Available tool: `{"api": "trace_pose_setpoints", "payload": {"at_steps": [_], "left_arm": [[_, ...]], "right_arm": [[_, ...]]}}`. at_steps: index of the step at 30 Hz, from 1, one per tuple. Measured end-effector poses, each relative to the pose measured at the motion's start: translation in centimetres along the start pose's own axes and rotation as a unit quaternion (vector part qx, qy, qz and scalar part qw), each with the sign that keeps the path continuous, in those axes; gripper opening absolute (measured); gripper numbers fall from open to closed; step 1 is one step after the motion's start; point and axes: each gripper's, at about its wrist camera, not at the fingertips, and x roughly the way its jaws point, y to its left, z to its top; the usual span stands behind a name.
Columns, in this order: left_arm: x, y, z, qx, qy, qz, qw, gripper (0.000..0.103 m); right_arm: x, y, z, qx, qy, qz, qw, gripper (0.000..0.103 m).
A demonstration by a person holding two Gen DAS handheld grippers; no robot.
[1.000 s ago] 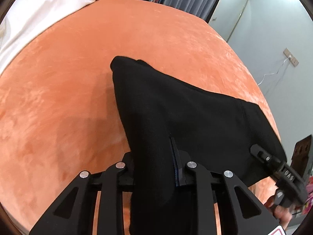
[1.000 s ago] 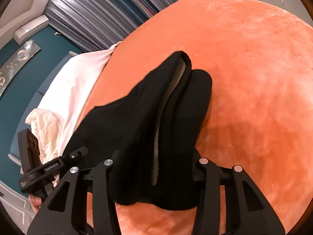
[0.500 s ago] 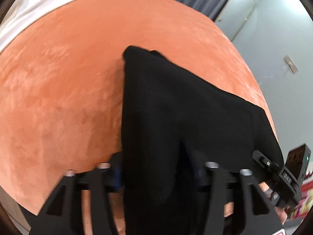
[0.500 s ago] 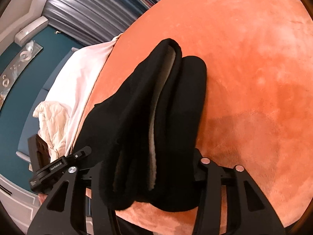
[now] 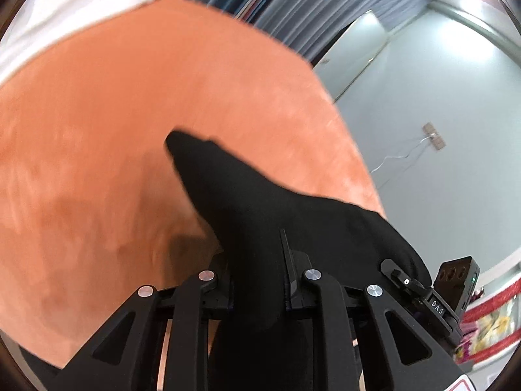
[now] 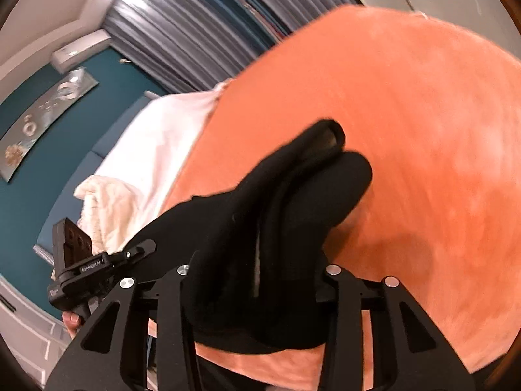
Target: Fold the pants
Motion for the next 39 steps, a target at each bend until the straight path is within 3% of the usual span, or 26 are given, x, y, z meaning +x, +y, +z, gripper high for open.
{"api": "trace_pose_setpoints", "payload": {"at_steps": [7,10,15,18,22,26,27,28,29,30,32,33,35,37,39], "left_arm": [[-1.7,-4.7,9.9,0.09,-0.096,0.018,0.9911,0.017],[0.0,-5.8,14.7,0.117,-0.132,0.031,0.9837,0.017],[5.3,-5.2,21.2,0.138,-0.176,0.044,0.9737,0.018],[9.7,-3.6,23.7,0.142,-0.177,0.051,0.9727,0.018],[16.9,-0.2,24.7,0.134,-0.149,0.07,0.9772,0.018],[26.0,5.1,23.1,0.113,-0.068,0.112,0.9849,0.02],[27.6,6.3,22.2,0.105,-0.052,0.128,0.9849,0.026],[28.6,7.6,21.4,0.096,-0.052,0.139,0.9843,0.05],[28.4,8.9,20.6,0.074,-0.074,0.141,0.9845,0.068],[27.7,10.2,20.6,0.032,-0.081,0.138,0.9866,0.087],[25.2,12.3,20.9,-0.045,-0.084,0.1,0.9904,0.088],[23.9,12.8,20.8,-0.053,-0.092,0.112,0.988,0.087],[20.2,12.5,20.6,-0.036,-0.133,0.159,0.9777,0.083],[17.6,10.7,21.2,0.0,-0.167,0.184,0.9687,0.077],[16.4,6.9,22.9,0.039,-0.182,0.18,0.966,0.077]], "right_arm": [[1.2,4.9,9.8,-0.074,-0.068,0.034,0.994,0.037],[3.6,6.1,14.5,-0.098,-0.099,0.042,0.989,0.037],[9.2,4.8,21.2,-0.109,-0.133,0.048,0.984,0.037],[14.0,2.3,23.6,-0.098,-0.13,0.05,0.985,0.037],[20.3,-2.6,23.8,-0.067,-0.102,0.034,0.992,0.038],[27.2,-8.5,21.6,-0.027,-0.045,-0.008,0.999,0.039],[28.9,-10.2,20.6,-0.019,-0.026,-0.033,0.999,0.048],[29.8,-11.8,19.9,0.0,-0.014,-0.036,0.999,0.054],[29.8,-13.1,20.0,0.032,-0.008,-0.008,0.999,0.056],[29.2,-13.7,20.7,0.053,-0.009,0.011,0.998,0.064],[27.9,-13.7,21.1,0.05,-0.019,-0.02,0.998,0.071],[26.5,-13.6,21.1,0.043,-0.034,-0.043,0.998,0.075],[22.3,-13.1,20.9,0.04,-0.102,-0.09,0.99,0.076],[19.4,-11.6,21.3,0.022,-0.15,-0.083,0.985,0.064],[18.9,-8.1,23.1,-0.029,-0.148,-0.066,0.986,0.049]]}}
